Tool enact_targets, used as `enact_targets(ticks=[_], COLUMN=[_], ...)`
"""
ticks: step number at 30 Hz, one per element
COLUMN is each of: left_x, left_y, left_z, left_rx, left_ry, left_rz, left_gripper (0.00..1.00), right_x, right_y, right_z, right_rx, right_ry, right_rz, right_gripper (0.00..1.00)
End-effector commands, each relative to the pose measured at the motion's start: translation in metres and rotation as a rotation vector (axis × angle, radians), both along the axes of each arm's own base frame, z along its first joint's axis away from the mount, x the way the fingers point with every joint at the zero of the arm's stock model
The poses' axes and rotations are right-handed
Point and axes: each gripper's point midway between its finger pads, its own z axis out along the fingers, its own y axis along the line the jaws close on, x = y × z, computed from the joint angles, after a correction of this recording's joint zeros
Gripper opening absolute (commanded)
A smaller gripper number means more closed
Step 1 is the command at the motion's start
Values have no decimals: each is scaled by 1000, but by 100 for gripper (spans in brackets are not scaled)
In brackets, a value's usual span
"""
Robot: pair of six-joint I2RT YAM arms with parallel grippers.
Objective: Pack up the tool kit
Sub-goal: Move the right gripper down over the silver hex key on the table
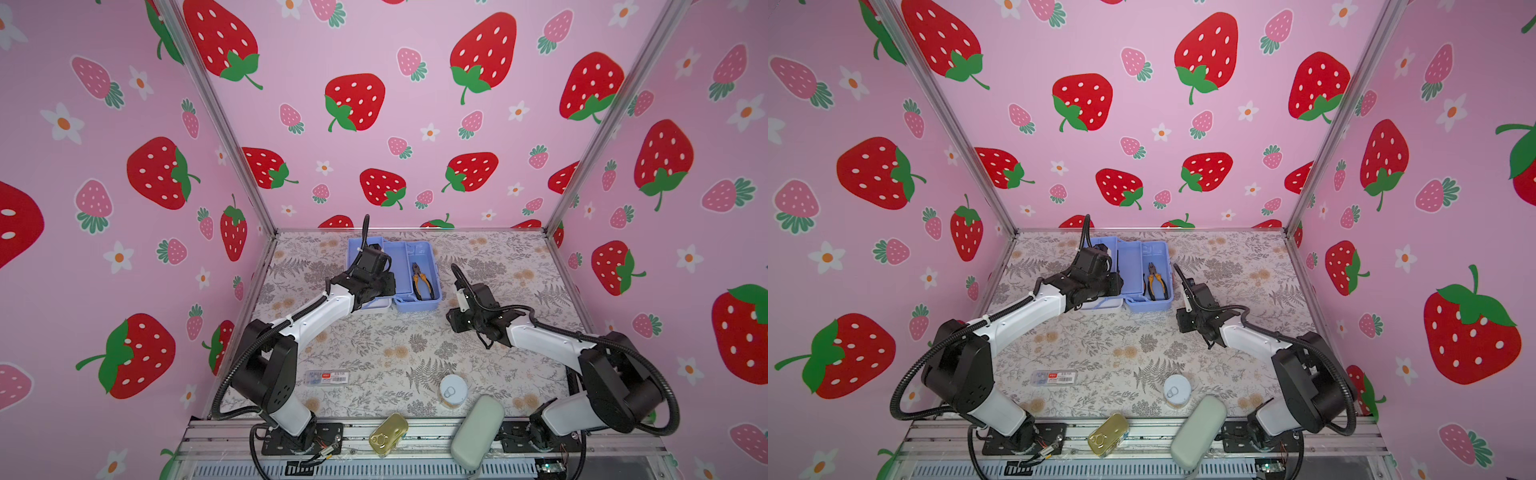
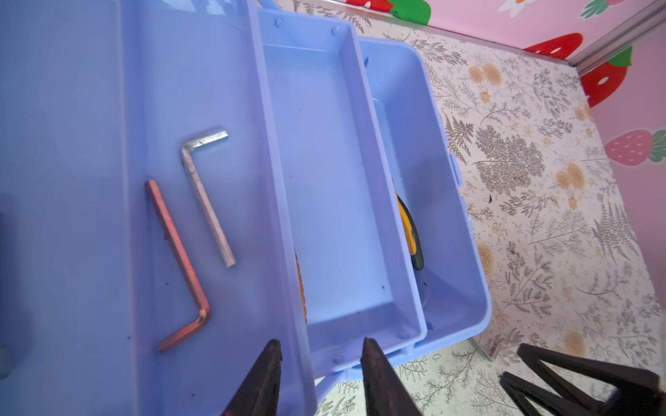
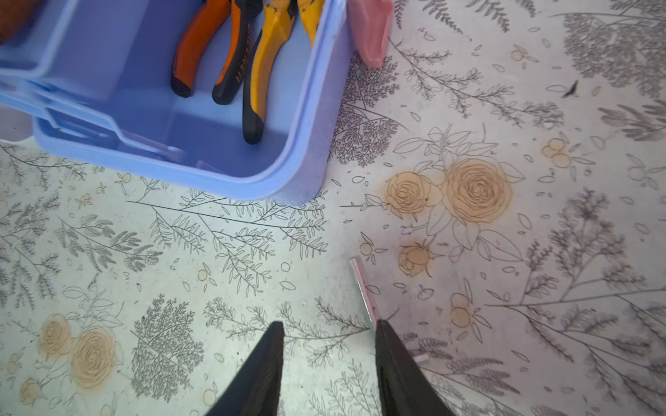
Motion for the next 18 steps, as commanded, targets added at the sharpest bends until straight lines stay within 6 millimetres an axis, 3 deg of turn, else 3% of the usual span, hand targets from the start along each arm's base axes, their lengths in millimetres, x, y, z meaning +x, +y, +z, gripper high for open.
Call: enact_targets(ticks=[1,13,18], left_x=[16,30,28], left_y=[-14,-27,-41], left_z=[22,6,7], left_rx=[-117,-305,-409], left_ry=[-61,-18,-10], left_rz=[-37,-73,-104], left_gripper=[40,40,41], right_x=[1,-11,-16], right_y=[0,-13,-13], right_z=[-14,-51,-59], right_rx=[-99,-194,-192], right_ry=[17,130,162], right_rz=[-18,-72,-70], right_gripper=[45,45,33])
